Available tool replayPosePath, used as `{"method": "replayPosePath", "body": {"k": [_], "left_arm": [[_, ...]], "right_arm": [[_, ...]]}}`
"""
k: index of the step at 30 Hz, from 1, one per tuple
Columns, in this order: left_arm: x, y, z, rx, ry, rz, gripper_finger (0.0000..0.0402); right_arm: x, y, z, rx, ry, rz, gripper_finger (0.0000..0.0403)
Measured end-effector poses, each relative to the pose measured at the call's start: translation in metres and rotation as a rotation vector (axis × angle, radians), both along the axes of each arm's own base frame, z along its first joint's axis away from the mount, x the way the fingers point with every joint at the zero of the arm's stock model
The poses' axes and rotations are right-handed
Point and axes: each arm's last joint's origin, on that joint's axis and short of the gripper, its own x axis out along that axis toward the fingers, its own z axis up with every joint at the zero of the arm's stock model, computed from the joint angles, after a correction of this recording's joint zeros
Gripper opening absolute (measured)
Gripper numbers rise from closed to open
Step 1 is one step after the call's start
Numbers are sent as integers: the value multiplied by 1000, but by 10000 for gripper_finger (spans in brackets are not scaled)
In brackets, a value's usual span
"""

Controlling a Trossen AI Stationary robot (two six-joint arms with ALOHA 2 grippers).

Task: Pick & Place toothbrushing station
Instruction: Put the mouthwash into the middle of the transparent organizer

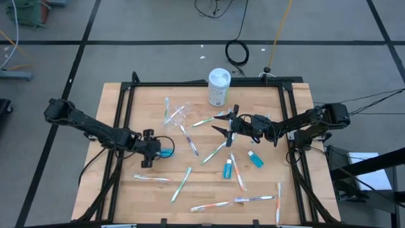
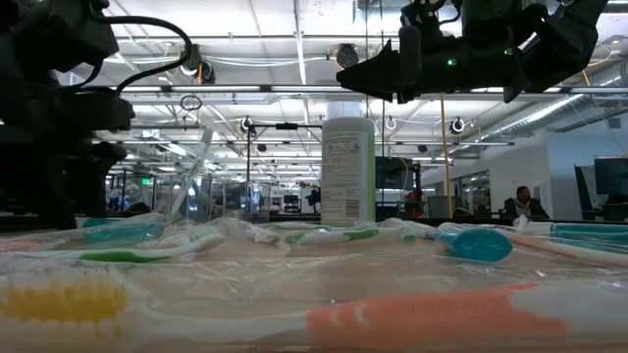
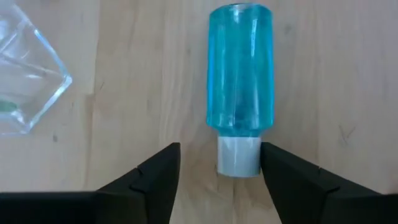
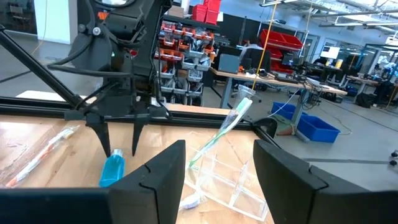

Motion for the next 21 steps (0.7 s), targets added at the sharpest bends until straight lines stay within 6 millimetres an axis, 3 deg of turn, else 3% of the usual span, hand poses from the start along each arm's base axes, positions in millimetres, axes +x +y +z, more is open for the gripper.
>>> {"method": "replayPosePath", "body": {"k": [11, 21], "left_arm": [[-10, 3, -24, -35, -71, 27, 221], [-7, 2, -22, -30, -84, -19, 123]], "right_arm": [[0, 0, 0, 0, 0, 0, 181], [0, 0, 0, 0, 0, 0, 181]]}}
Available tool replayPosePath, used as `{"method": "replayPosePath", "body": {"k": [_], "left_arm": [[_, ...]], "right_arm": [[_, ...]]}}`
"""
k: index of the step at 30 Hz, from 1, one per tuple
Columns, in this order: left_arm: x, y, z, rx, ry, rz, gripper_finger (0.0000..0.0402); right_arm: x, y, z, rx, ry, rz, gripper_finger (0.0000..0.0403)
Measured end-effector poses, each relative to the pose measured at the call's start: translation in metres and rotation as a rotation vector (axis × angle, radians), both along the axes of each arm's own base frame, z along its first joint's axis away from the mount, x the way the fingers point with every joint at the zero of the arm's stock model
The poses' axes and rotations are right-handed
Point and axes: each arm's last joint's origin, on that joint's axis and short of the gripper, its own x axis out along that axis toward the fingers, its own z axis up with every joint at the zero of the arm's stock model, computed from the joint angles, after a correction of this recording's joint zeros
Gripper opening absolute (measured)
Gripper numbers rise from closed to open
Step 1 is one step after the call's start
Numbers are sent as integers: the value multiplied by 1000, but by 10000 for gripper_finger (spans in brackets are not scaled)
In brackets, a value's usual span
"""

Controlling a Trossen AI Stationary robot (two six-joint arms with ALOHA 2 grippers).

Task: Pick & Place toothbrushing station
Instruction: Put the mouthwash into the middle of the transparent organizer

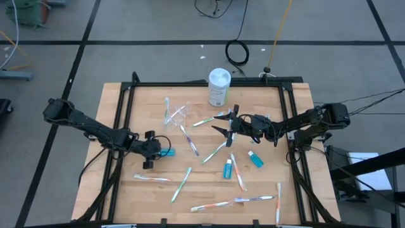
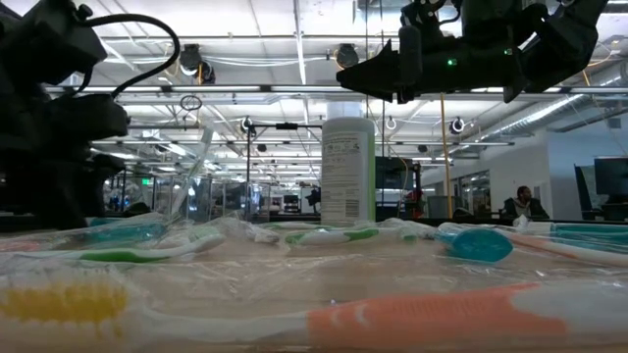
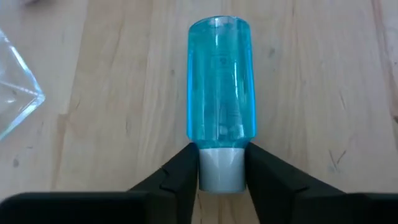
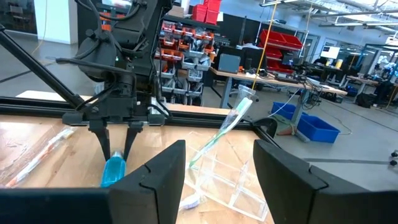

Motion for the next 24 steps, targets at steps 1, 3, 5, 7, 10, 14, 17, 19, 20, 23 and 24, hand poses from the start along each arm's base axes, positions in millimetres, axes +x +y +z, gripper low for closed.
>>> {"method": "replayPosePath", "body": {"k": [1, 3, 5, 7, 10, 14, 17, 19, 20, 23, 24], "left_arm": [[2, 0, 2, 5, -5, -10, 114], [6, -2, 7, 22, -18, -33, 100], [10, -2, 13, 50, -29, -53, 94], [18, -5, 24, 64, -76, -90, 94], [25, -7, 36, 126, -107, -157, 106], [37, -9, 58, 323, -160, -263, 114], [45, -9, 76, 526, -176, -330, 108], [50, -9, 89, 650, -189, -348, 104], [52, -9, 95, 710, -189, -353, 102], [56, -7, 107, 874, -155, -407, 102], [57, -7, 110, 928, -137, -434, 103]], "right_arm": [[0, 0, 0, 0, 0, 0, 181], [0, 0, 0, 0, 0, 0, 181], [0, 0, 0, 0, -1, 0, 181], [0, 0, 0, 0, -4, 0, 181], [0, 0, 1, -1, -8, 0, 181], [0, 0, 1, -1, -8, 0, 181], [0, 0, 1, -1, -7, 0, 181], [0, 0, 1, -1, -7, 0, 181], [0, 0, 1, -1, -7, 0, 181], [0, 0, 1, -1, -7, 0, 181], [0, 0, 1, -1, -7, 0, 181]]}}
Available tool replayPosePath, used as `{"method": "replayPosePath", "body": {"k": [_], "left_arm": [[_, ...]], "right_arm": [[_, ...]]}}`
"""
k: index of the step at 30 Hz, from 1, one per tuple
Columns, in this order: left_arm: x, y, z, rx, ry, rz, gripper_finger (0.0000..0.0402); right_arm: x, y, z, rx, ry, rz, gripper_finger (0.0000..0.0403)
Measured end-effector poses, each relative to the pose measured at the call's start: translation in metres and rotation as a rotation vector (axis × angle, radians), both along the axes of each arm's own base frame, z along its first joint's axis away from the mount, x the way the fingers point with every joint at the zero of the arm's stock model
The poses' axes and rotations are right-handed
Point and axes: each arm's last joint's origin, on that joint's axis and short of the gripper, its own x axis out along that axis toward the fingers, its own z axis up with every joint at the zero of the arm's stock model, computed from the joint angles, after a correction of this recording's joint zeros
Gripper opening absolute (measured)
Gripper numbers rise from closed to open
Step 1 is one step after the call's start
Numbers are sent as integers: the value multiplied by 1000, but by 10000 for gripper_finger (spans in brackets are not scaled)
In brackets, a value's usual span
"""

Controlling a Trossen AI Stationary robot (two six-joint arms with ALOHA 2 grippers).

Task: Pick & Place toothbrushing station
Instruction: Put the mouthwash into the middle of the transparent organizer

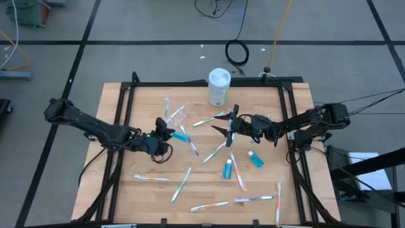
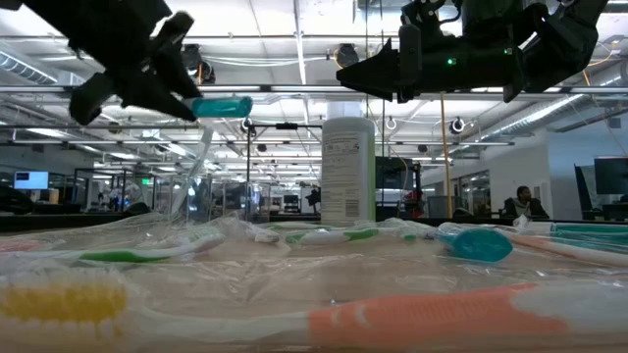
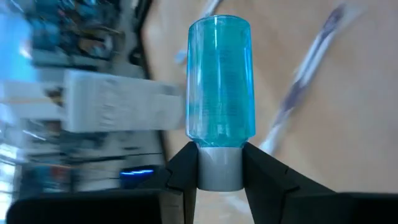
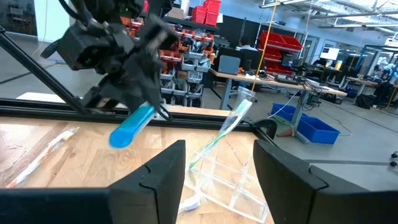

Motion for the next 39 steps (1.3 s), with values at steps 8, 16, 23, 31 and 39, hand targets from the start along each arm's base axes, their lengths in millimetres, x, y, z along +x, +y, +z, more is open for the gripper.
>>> {"method": "replayPosePath", "body": {"k": [8, 16, 23, 31, 39], "left_arm": [[2, 20, 5, 309, 114, 80, 111], [4, 46, 6, 520, 320, 51, 112], [3, 64, 6, 666, 506, -5, 113], [12, 70, -1, 779, 647, -146, 113], [29, 80, -14, 824, 706, -68, 113]], "right_arm": [[0, 0, 0, 0, 0, 0, 181], [0, 0, 0, 0, 0, 0, 181], [0, 0, 0, 0, 0, 0, 181], [0, 0, 0, -7, 2, 0, 181], [0, 0, 0, -7, 3, 0, 181]]}}
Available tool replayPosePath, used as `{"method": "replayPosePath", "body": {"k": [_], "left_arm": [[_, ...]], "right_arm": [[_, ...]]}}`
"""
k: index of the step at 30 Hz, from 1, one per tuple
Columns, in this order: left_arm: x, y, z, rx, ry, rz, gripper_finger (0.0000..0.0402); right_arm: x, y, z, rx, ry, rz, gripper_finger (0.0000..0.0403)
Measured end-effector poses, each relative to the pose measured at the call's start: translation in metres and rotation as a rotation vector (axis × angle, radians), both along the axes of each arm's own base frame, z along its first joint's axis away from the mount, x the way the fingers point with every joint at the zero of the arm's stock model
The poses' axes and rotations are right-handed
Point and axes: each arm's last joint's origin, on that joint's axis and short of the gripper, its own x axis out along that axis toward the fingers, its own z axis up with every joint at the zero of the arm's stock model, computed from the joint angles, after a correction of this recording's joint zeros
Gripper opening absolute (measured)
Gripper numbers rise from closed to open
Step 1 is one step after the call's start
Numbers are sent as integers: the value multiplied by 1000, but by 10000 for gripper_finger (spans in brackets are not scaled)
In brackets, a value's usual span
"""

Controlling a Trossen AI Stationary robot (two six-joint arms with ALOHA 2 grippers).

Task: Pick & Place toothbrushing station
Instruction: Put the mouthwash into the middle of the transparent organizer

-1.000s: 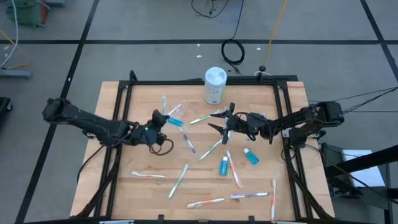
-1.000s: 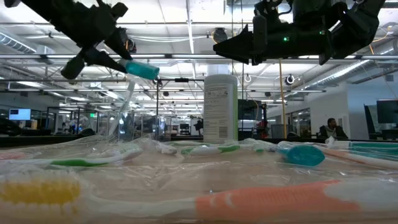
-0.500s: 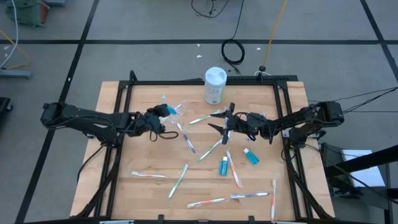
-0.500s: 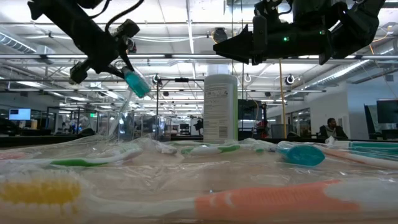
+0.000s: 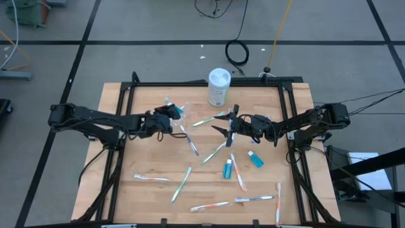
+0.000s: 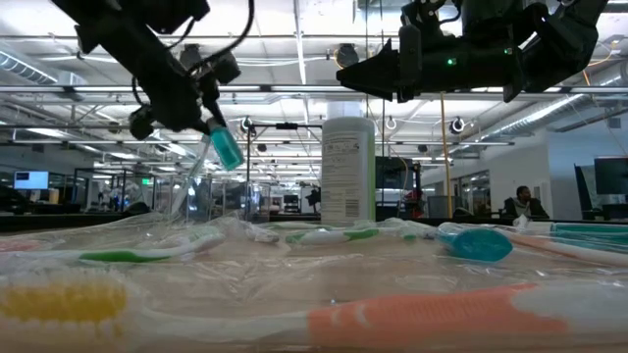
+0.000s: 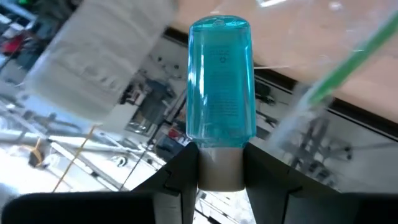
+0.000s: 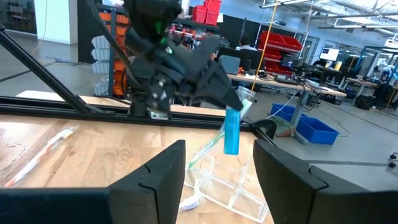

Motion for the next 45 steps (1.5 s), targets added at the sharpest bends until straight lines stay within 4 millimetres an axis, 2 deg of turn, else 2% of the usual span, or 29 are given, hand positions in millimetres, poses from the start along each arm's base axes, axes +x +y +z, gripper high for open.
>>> {"method": "replayPosePath", "body": {"k": [4, 11, 22, 32, 40, 45], "left_arm": [[0, 3, -9, 23, 115, -2, 113], [0, 5, -11, 34, 145, 1, 113], [-6, 27, -14, 10, 230, 31, 113], [-2, 24, -27, -21, 311, -31, 113], [4, 26, -47, -20, 406, -13, 113], [6, 25, -51, -53, 370, 3, 113]], "right_arm": [[0, 0, 0, 0, 2, 0, 181], [0, 0, 0, 0, -1, 0, 181], [0, 0, 0, 0, -1, 0, 181], [0, 0, 0, -22, 4, -2, 181], [0, 0, 0, -22, 4, -1, 181], [0, 0, 0, -22, 4, -2, 181]]}}
